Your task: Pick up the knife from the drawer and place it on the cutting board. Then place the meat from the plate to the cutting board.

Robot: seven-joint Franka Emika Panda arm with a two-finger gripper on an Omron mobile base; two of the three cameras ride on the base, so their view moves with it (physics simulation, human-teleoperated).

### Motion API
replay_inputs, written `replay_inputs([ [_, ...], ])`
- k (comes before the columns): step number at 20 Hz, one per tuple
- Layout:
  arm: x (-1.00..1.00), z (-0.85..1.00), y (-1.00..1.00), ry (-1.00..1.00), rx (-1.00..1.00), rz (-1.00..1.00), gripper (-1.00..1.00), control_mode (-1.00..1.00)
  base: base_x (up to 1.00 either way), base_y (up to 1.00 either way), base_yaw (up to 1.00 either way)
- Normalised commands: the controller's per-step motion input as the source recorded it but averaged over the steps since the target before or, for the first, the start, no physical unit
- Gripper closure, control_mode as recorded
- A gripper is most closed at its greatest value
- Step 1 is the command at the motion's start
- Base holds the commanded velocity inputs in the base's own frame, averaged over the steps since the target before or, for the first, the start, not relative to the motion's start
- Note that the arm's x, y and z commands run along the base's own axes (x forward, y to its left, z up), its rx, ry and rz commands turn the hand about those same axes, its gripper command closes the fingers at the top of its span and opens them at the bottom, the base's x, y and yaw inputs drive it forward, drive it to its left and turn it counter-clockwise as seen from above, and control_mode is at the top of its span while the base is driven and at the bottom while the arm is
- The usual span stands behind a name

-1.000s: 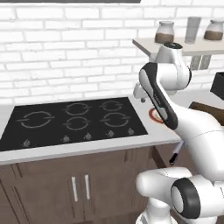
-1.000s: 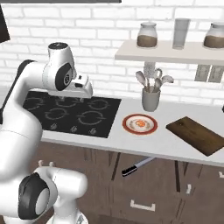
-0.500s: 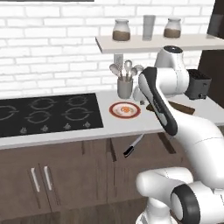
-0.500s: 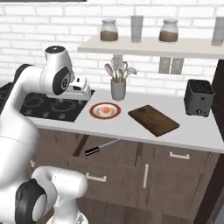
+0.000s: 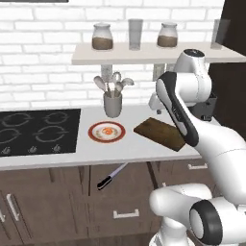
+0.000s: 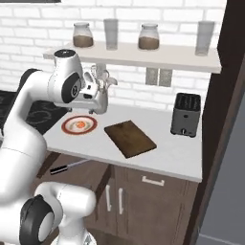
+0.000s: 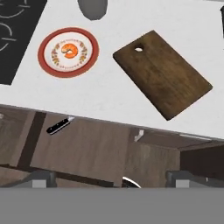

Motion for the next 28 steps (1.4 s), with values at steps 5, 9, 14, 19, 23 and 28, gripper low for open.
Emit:
replay_inputs([
  [5, 0.00, 0.00, 0.00, 0.00, 0.00, 0.00, -1.00, 1.00, 0.10, -0.75, 0.35],
  [9, 0.00, 0.00, 0.00, 0.00, 0.00, 0.00, -1.00, 1.00, 0.00, -0.82, 0.39],
  [14, 0.00, 0.00, 0.00, 0.00, 0.00, 0.00, -1.00, 1.00, 0.15, -0.53, 0.41],
  [19, 0.00, 0.00, 0.00, 0.00, 0.00, 0.00, -1.00, 1.00, 0.20, -0.48, 0.41],
  [23, 0.00, 0.00, 0.00, 0.00, 0.00, 0.00, -1.00, 1.00, 0.21, -0.53, 0.39],
  [28, 0.00, 0.00, 0.00, 0.00, 0.00, 0.00, -1.00, 1.00, 0.37, -0.40, 0.38],
])
